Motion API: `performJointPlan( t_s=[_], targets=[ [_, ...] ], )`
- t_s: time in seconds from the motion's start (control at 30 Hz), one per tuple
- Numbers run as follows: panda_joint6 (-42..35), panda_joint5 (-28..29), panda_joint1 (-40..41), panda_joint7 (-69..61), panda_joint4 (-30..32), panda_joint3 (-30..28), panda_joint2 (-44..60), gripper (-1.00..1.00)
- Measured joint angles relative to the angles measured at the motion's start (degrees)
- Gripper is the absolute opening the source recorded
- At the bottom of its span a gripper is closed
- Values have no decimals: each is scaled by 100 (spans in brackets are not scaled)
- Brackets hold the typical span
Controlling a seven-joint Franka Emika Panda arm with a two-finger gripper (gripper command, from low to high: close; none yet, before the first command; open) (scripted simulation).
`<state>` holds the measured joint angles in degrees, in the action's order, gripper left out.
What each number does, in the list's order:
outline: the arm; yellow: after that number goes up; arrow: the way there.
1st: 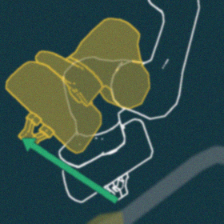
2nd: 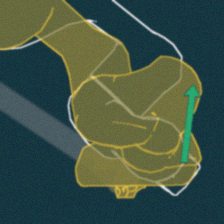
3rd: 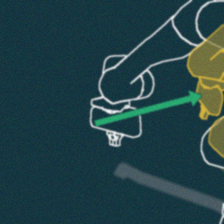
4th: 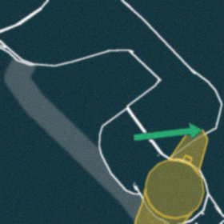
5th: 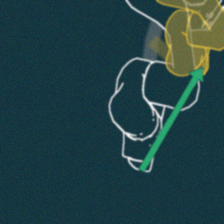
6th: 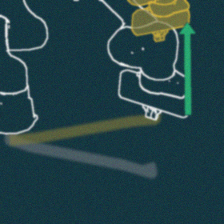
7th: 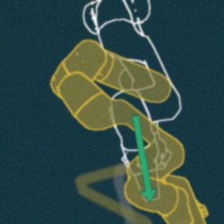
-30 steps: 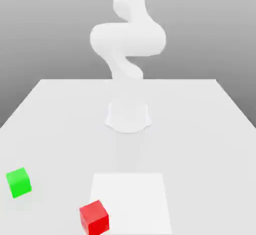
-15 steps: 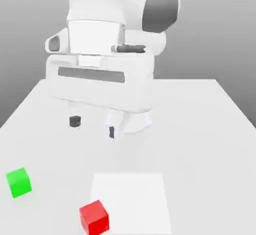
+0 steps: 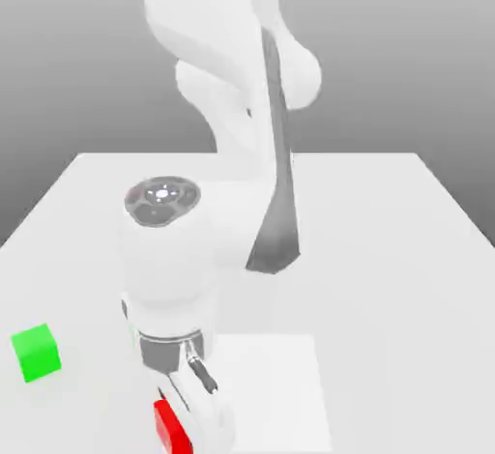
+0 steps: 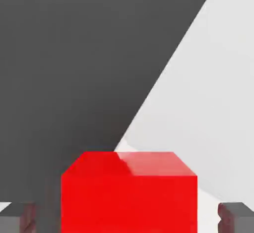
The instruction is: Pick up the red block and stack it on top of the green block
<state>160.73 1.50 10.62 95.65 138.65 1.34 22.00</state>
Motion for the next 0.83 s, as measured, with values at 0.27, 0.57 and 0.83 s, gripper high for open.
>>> performJointPlan(
  t_s=[0.27, 0.57, 0.83],
  targets=[
    [-533, -44, 25, -27, 102, 33, -636, -100],
    [-1056, -326, 1677, -1833, 569, -1163, -1614, -100],
    [-290, -745, 1979, -2335, 570, -1072, -830, 100]
  ],
)
